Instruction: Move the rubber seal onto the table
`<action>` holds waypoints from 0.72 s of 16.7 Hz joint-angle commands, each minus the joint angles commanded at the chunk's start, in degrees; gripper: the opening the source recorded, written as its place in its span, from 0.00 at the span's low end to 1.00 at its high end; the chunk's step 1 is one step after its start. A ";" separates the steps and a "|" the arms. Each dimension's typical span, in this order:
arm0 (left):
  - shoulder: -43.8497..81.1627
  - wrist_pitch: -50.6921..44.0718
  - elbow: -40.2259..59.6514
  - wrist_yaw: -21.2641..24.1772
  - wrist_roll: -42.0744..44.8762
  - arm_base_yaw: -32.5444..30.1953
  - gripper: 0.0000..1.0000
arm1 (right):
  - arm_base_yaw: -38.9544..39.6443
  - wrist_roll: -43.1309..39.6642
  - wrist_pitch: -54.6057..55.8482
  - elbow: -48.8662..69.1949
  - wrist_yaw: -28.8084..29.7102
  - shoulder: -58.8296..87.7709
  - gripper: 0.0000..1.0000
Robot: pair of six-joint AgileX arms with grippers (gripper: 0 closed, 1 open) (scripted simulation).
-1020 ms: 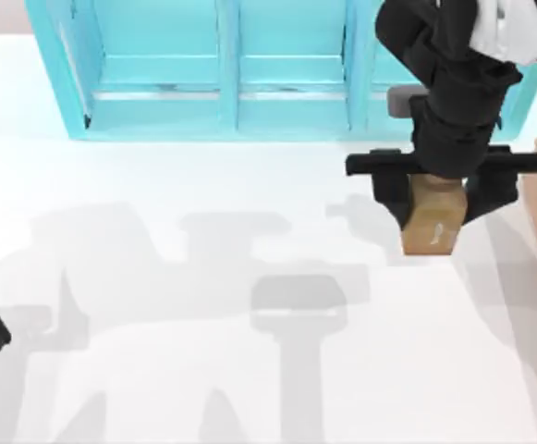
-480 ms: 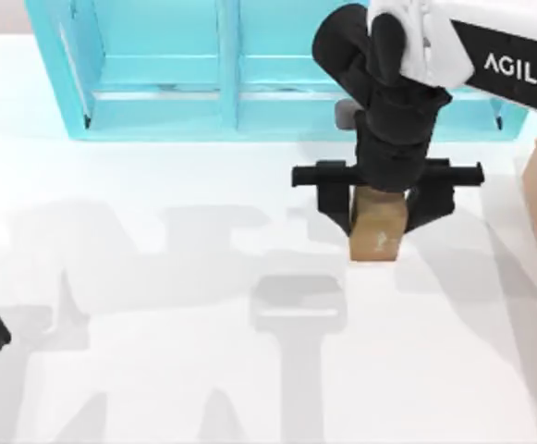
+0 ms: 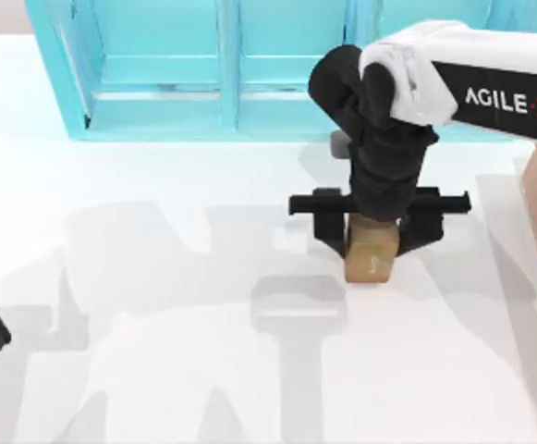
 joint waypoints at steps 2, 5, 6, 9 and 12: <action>0.00 0.00 0.00 0.00 0.00 0.00 1.00 | 0.00 0.00 0.00 0.00 0.00 0.00 0.00; 0.00 0.00 0.00 0.00 0.00 0.00 1.00 | 0.00 0.00 0.00 0.00 0.00 0.00 0.23; 0.00 0.00 0.00 0.00 0.00 0.00 1.00 | 0.00 0.00 0.00 0.00 0.00 0.00 0.30; 0.00 0.00 0.00 0.00 0.00 0.00 1.00 | 0.00 0.00 0.00 0.00 0.00 0.00 0.53; 0.00 0.00 0.00 0.00 0.00 0.00 1.00 | 0.00 0.00 0.00 0.00 0.00 0.00 0.75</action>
